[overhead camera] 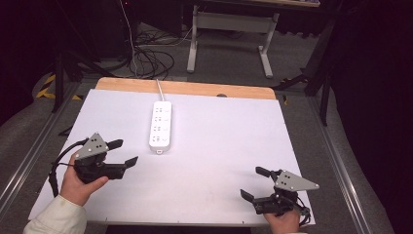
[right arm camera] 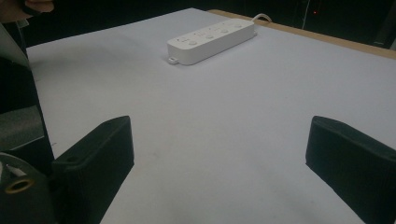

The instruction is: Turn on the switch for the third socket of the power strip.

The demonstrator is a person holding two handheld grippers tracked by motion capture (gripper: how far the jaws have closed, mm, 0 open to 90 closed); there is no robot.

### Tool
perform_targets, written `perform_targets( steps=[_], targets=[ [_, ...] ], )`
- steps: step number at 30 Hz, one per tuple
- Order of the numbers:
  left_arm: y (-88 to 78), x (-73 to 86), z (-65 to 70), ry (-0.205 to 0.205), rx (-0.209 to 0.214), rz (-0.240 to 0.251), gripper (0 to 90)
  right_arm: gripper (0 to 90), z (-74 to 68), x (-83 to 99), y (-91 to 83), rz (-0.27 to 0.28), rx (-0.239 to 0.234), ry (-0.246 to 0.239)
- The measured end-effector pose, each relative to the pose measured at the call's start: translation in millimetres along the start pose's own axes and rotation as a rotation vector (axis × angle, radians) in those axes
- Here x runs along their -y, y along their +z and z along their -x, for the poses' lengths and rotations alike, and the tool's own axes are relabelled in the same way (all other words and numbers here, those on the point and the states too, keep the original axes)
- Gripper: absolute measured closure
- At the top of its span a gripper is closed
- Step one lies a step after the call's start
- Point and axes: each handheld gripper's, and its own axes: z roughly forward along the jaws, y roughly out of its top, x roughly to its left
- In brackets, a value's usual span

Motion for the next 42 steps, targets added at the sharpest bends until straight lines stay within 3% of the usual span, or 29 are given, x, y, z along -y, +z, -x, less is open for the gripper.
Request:
perform_targets(
  steps=[9, 12, 16, 20, 23, 26, 30, 32, 33, 35, 36, 37, 39, 42],
  targets=[
    [13.8, -32.2, -0.2, 0.043, 0.017, -0.024, 24.7, 7.8, 1.9, 1.0, -1.5, 0.011, -0.014, 0.011],
    [14.5, -35.0, -0.8, 0.037, 0.014, -0.02, 24.7, 7.8, 2.3, 1.2, -1.4, 0.011, -0.015, 0.011],
    [16.2, -39.6, -7.0, -0.005, 0.028, -0.011, 24.8, 7.8, 2.9, 1.4, -2.1, 0.014, -0.02, 0.009],
    [18.0, -41.8, -10.0, -0.011, 0.031, -0.018, 25.3, 7.9, 2.5, 1.2, -2.7, 0.017, -0.017, 0.009],
    [21.3, -44.0, -10.0, 0.027, -0.03, -0.026, 31.0, 7.9, 2.5, 1.2, -1.9, 0.012, -0.016, 0.009],
    [25.5, -45.4, -11.4, 0.046, -0.063, -0.032, 36.9, 7.9, 2.5, 1.2, -2.0, 0.012, -0.019, 0.007],
    [29.6, -47.9, -12.9, 0.045, -0.063, -0.037, 47.9, 7.8, 2.0, 1.3, -2.3, 0.01, -0.015, -0.002],
    [32.7, -50.1, -13.5, 0.035, -0.063, -0.039, 49.6, 7.9, 2.0, 1.5, -2.3, 0.009, -0.016, -0.003],
    [35.1, -52.6, -15.7, 0.002, -0.043, -0.024, 54.7, 7.8, 1.9, 1.7, -2.6, 0.007, -0.012, -0.002],
    [37.6, -54.5, -19.8, -0.027, -0.019, -0.004, 61.3, 7.9, 2.4, 1.8, -3.0, 0.007, -0.013, 0.0],
    [37.6, -54.5, -19.8, -0.027, -0.019, -0.004, 65.1, 7.9, 2.5, 1.7, -3.3, 0.009, -0.013, 0.0],
    [41.2, -56.5, -23.7, -0.054, 0.012, -0.001, 69.0, 7.9, 2.4, 1.6, -3.4, 0.009, -0.011, -0.001],
    [45.1, -57.7, -27.5, -0.096, 0.034, 0.004, 75.6, 7.8, 2.4, 1.7, -2.8, 0.008, -0.015, -0.001],
    [50.0, -59.7, -32.5, -0.123, 0.055, -0.008, 85.5, 7.8, 1.8, 1.5, -2.3, 0.008, -0.02, -0.004]
  ],
)
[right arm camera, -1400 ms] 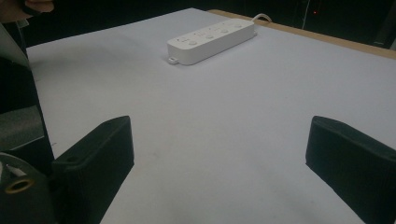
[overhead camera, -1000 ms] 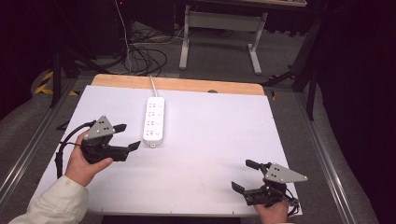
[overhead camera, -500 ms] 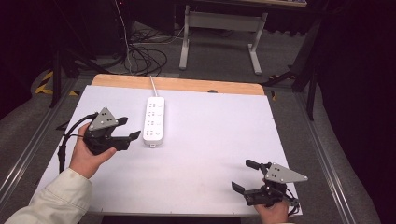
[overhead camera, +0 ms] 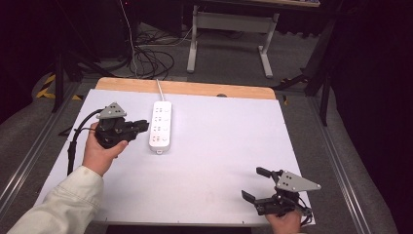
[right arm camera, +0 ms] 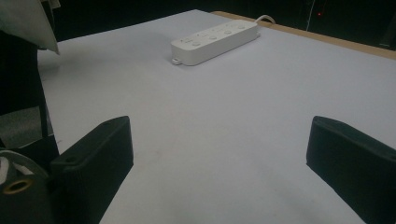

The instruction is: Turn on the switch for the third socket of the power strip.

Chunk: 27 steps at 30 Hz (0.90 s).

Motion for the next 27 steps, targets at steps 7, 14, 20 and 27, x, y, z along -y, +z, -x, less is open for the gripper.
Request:
perform_targets(
  steps=[7, 14, 20, 27],
  targets=[
    [23.1, -10.7, -8.3, -0.023, 0.041, 0.022, 89.9, 7.8, 0.1, -0.2, -0.3, 0.001, -0.011, 0.0],
    [45.0, -11.5, -12.4, -0.035, 0.036, 0.017, 90.0, 7.9, 0.1, 0.1, -1.5, 0.002, -0.015, 0.0],
    [61.4, -9.9, -13.8, -0.02, 0.014, -0.021, 90.0, 7.9, 0.3, 0.1, -2.1, 0.004, -0.021, 0.001],
    [77.4, -8.3, -19.1, -0.028, -0.009, -0.047, 90.0, 8.0, 0.2, 0.0, -1.9, 0.002, -0.021, -0.005]
  ],
)
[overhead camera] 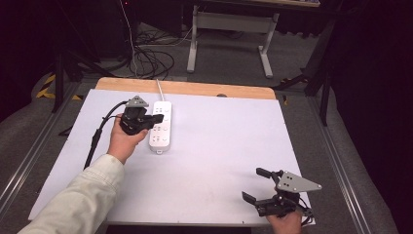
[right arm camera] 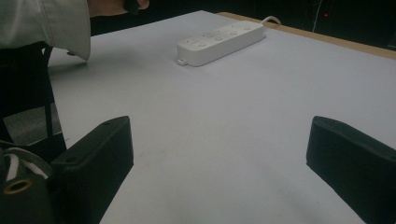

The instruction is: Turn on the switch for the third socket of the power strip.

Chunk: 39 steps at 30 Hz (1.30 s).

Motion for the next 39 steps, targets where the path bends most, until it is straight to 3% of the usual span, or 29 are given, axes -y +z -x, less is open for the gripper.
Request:
perform_targets(
  steps=[21, 24, 27, 35, 39],
  targets=[
    [39.0, 7.7, -5.0, -0.034, -0.071, -0.094, 90.0, 8.1, 0.9, 0.3, 1.1, -0.011, -0.01, 0.0],
    [44.2, 9.6, -7.2, -0.072, -0.061, -0.125, 90.0, 8.1, 0.9, 0.2, 1.4, -0.01, -0.015, -0.002],
    [47.4, 9.3, -5.7, -0.078, -0.056, -0.149, 90.0, 8.1, 0.7, 0.1, 1.6, -0.011, -0.017, -0.004],
    [53.8, 7.7, -4.6, -0.068, -0.07, -0.184, 90.0, 8.2, 1.0, 0.1, 1.5, -0.012, -0.01, -0.002],
    [56.4, 6.2, -1.7, -0.046, -0.1, -0.206, 90.0, 8.2, 0.5, 0.0, 2.0, -0.017, -0.013, -0.004]
  ],
)
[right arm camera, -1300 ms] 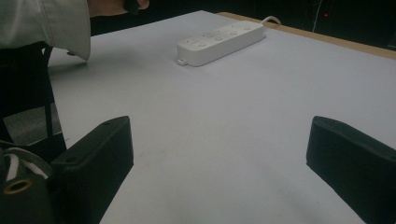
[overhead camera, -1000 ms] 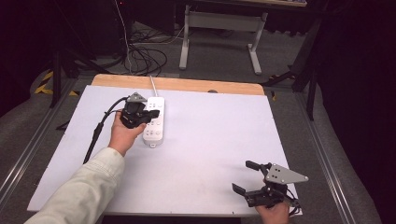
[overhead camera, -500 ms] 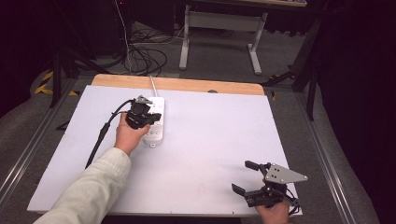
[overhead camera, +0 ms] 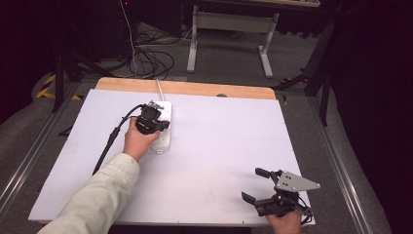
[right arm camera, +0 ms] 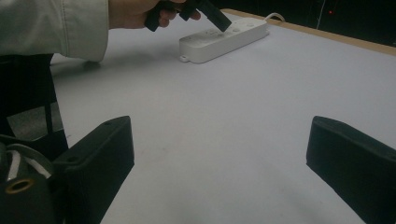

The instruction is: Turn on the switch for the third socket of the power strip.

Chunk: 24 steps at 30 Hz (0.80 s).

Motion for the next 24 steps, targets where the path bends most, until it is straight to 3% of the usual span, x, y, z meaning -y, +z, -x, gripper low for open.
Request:
perform_targets(
  steps=[13, 24],
  targets=[
    [3.3, -2.7, 4.2, 0.035, -0.051, -0.057, 90.0, 8.1, -0.1, 0.1, -0.4, 0.004, -0.003, 0.0],
    [4.2, -2.8, 3.8, 0.038, -0.056, -0.058, 90.0, 8.2, -0.4, -0.1, 0.1, 0.003, -0.005, -0.002]
  ],
)
